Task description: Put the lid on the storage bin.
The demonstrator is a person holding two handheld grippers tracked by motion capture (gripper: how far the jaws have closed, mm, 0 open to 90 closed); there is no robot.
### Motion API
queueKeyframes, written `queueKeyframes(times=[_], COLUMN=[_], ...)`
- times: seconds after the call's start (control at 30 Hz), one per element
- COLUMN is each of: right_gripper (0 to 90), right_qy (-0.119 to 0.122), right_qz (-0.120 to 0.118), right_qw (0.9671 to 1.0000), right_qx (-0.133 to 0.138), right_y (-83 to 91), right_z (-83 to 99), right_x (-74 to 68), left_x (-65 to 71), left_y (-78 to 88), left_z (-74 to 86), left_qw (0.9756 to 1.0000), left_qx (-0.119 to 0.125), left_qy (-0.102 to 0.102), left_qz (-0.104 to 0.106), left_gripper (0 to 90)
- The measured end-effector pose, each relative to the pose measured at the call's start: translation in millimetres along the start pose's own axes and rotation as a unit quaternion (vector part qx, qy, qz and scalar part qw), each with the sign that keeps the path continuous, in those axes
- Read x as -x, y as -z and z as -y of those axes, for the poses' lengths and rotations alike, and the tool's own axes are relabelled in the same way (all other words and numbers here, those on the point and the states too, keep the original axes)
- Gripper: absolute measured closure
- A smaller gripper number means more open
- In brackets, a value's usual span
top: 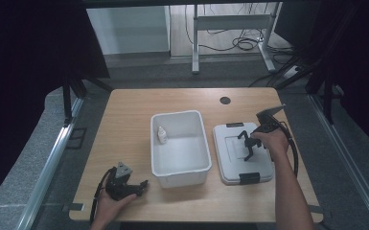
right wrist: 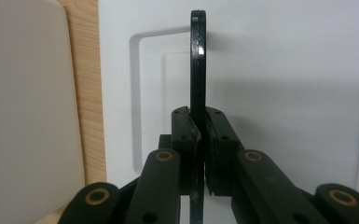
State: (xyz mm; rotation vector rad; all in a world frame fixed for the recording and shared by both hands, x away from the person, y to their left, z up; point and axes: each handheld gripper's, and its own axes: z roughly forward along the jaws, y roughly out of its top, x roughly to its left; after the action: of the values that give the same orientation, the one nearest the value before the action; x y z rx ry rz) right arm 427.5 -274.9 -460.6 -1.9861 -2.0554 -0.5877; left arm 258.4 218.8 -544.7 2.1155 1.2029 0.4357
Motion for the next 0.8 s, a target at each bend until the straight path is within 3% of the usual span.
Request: queueKeyframes(times=[0.3, 0.47, 0.63, 0.8], right_gripper=[83.9, 83.9, 83.9, 83.7], right_qy=[0.008, 0.013, 0.017, 0.019], right_qz=[-0.007, -0.023, -0.034, -0.029], right_qw=[0.9999, 0.9994, 0.9989, 0.9988], right_qx=[0.013, 0.023, 0.028, 0.036], right_y=[16.4, 28.9, 36.4, 49.6], right_z=[2.3, 4.8, 7.8, 11.0], right_x=[-13.3, -21.2, -22.7, -22.5], left_x=[0.1, 0.2, 0.2, 0.2], left_y=[-0.1, -0.1, 0.0, -0.1], left_z=[-0.1, -0.1, -0.1, -0.1], left_qw=[1.0000, 1.0000, 1.0000, 1.0000], left_qx=[0.000, 0.000, 0.000, 0.000], left_qy=[0.001, 0.001, 0.001, 0.001], left_qz=[-0.001, -0.001, -0.001, -0.001], left_gripper=[12.2, 12.2, 12.2, 12.2])
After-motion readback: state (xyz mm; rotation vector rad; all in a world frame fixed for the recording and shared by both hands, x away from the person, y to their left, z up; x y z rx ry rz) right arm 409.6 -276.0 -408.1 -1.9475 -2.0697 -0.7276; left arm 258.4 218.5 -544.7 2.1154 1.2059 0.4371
